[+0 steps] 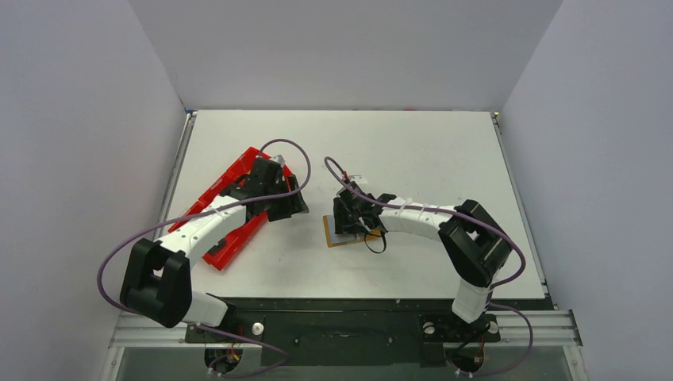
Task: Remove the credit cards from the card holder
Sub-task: Remove the credit card from the card holder.
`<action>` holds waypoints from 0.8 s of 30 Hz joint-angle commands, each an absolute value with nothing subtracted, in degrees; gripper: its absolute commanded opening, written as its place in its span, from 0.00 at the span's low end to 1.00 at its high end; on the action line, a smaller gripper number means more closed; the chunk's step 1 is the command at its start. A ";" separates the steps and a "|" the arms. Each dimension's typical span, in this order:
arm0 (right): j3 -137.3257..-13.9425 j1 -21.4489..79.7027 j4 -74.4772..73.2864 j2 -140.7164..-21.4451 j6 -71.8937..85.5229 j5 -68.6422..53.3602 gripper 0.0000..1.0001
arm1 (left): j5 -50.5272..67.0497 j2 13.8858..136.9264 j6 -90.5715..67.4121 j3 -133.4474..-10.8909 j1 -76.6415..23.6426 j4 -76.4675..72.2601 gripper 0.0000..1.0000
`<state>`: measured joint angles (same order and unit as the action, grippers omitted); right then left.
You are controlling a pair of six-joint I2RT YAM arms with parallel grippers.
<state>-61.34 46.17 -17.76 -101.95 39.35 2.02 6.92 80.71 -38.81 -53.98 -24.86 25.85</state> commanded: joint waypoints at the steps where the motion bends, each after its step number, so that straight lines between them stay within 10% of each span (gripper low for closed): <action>1: -60.35 45.43 -15.05 -102.85 39.66 1.14 0.50 | 7.67 81.30 -39.46 -55.01 -25.09 22.85 0.57; 16: -57.14 42.87 -11.66 -103.67 41.02 -4.10 0.00 | 7.59 83.29 -39.69 -56.10 -26.70 22.56 0.57; 24: -53.99 40.44 -7.30 -104.42 42.90 -9.74 0.00 | 8.76 85.74 -40.20 -56.83 -28.06 21.09 0.48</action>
<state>-56.77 41.43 -9.21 -101.97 41.56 -5.91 7.38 84.44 -39.90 -54.06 -27.31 24.62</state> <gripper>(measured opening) 0.004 0.510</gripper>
